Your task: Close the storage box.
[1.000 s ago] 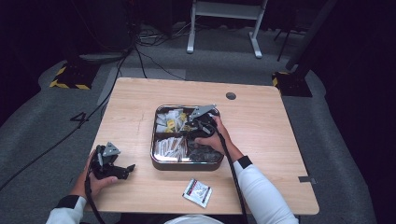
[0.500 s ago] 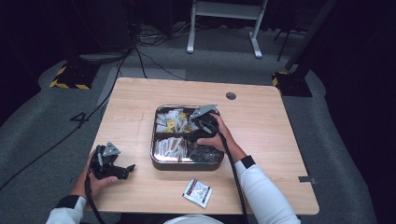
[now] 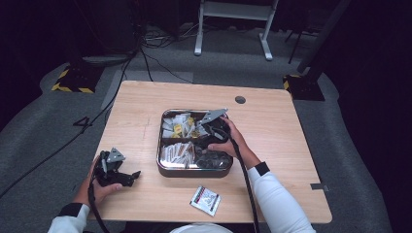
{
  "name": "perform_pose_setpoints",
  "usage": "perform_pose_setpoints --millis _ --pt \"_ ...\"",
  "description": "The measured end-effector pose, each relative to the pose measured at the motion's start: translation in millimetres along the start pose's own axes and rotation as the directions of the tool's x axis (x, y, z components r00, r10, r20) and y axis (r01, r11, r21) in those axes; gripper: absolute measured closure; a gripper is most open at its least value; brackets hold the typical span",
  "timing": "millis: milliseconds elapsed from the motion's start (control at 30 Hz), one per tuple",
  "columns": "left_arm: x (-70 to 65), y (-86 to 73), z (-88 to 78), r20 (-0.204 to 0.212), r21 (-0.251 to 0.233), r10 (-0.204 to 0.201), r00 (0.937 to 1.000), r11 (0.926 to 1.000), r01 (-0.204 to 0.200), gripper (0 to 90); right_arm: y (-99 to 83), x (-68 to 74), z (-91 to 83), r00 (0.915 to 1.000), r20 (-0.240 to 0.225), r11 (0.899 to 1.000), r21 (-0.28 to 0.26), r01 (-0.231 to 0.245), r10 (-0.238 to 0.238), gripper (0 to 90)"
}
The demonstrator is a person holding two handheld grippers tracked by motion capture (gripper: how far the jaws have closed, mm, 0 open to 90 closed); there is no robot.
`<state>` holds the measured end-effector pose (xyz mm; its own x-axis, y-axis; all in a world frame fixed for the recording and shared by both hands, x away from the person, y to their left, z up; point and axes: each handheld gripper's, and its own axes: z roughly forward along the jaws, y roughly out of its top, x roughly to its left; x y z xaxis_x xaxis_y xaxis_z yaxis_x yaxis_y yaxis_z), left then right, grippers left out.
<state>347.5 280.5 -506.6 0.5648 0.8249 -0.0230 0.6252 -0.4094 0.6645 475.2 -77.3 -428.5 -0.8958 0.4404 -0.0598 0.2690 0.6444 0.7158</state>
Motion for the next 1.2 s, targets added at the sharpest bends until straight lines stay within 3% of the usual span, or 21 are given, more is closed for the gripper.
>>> perform_pose_setpoints --millis 467,1200 --pt "0.0 0.0 0.0 0.000 0.000 0.000 1.0000 1.0000 0.000 0.5 1.1 4.5 -18.2 0.9995 -0.001 0.999 -0.006 0.032 -0.032 21.2" --pt "0.0 0.0 0.0 0.000 0.000 0.000 1.0000 1.0000 0.000 0.5 -9.7 5.4 -38.3 0.9969 0.035 0.997 0.020 0.070 -0.071 21.7"
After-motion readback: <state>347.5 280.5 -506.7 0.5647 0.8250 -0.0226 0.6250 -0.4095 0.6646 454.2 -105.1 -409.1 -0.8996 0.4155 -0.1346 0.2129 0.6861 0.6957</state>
